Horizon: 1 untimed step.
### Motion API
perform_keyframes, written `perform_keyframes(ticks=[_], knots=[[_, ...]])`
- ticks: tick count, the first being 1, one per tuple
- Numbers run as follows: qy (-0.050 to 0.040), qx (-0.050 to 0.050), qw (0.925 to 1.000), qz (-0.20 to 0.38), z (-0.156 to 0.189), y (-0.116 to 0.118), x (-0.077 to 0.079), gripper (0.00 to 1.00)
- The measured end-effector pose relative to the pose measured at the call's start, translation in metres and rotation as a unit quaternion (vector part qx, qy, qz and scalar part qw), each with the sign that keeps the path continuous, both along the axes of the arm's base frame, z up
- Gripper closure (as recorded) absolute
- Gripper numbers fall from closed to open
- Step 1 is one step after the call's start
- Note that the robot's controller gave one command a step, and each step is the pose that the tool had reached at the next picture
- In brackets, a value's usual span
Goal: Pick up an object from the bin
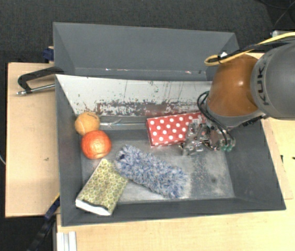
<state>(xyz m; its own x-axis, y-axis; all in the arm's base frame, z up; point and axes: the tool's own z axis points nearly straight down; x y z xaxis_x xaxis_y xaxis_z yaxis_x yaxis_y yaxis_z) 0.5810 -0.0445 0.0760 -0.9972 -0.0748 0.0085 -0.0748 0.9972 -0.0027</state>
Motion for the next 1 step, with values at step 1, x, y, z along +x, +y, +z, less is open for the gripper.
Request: perform_keyframes(ticks=[1], knots=[[0.0000, 0.000, 1.0000, 0.000, 0.0000, 0.0001, 0.0000, 1.00]])
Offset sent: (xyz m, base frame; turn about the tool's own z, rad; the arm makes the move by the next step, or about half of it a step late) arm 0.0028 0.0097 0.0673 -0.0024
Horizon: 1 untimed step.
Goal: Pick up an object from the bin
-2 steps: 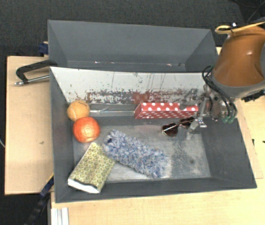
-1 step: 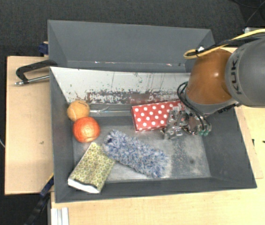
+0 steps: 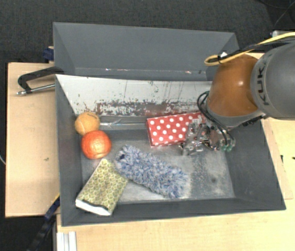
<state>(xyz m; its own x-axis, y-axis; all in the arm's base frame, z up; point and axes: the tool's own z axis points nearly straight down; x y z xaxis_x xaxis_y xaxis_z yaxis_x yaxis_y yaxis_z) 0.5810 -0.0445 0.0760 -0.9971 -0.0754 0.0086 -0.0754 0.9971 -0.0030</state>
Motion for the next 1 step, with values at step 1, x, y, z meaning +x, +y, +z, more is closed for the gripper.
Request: perform_keyframes(ticks=[1], knots=[[-0.0018, 0.002, 1.0000, 0.000, 0.0384, 0.0066, -0.0001, 1.00]])
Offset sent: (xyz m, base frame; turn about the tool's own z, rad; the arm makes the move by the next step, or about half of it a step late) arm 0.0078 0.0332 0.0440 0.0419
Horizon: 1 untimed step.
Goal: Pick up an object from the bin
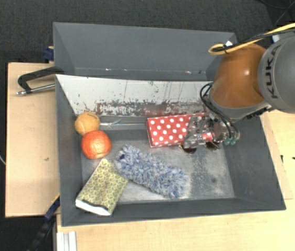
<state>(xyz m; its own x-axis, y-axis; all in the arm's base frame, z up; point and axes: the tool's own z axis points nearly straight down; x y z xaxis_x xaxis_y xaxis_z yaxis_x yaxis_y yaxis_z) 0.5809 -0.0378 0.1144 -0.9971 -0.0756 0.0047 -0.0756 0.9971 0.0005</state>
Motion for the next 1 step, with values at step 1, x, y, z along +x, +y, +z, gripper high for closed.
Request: perform_keyframes(ticks=[1], knots=[[-0.0087, 0.000, 0.9999, -0.012, 0.0270, 0.0157, 0.0085, 1.00]])
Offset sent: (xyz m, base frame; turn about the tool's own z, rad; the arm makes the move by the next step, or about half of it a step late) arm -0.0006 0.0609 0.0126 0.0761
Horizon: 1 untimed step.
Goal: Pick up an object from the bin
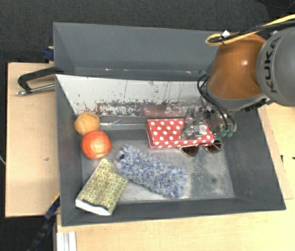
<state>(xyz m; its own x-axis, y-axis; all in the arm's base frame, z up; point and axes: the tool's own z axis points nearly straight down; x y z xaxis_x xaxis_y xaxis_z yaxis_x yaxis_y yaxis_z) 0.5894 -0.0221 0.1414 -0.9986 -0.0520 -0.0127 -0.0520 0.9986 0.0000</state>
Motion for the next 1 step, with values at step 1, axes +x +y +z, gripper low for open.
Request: perform_keyframes(ticks=[1], knots=[[0.0064, 0.001, 0.9995, -0.030, -0.0127, 0.0532, -0.0096, 1.00]])
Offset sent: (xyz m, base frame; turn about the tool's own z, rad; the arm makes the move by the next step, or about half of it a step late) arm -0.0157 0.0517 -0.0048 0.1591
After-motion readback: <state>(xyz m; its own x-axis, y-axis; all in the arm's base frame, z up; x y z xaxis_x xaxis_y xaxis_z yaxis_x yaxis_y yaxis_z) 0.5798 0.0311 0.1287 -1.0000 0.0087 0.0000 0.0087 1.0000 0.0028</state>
